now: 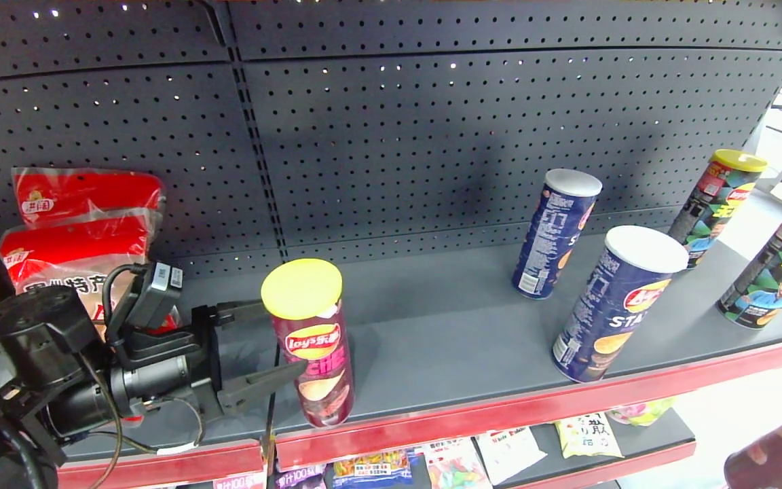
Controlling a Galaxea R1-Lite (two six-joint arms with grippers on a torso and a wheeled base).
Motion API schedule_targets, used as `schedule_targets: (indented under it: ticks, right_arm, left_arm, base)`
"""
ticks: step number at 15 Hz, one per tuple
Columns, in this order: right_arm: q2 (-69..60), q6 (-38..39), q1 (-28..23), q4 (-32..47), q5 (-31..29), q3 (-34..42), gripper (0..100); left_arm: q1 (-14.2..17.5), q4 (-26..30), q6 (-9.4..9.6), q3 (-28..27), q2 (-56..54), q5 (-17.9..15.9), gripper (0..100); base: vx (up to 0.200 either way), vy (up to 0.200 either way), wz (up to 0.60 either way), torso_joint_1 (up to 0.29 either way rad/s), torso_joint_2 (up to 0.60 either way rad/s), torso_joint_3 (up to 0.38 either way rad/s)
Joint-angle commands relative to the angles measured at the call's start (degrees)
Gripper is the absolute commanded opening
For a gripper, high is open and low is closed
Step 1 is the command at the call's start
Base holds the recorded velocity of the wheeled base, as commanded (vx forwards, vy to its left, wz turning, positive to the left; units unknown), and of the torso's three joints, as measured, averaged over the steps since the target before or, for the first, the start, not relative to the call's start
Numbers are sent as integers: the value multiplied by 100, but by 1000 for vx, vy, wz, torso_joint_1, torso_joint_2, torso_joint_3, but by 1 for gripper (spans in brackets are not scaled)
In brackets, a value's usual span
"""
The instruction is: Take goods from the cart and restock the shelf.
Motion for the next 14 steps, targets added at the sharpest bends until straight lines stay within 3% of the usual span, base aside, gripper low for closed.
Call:
schedule_targets:
  ticks: [1, 11, 14]
  right_arm:
    - [1, -2, 2, 1, -2, -3, 0]
    - [89, -2, 11, -8, -2, -73, 0]
    - [89, -2, 11, -8, -2, -82, 0]
  left_arm:
    - [-19, -8, -4, 69, -169, -14, 100]
    - [-1, -8, -57, 157, -811, -22, 100]
    - [8, -8, -329, 166, -1110, 13, 100]
  base:
    - [0, 0, 0, 0, 0, 0]
    - [0, 0, 0, 0, 0, 0]
    - [0, 0, 0, 0, 0, 0]
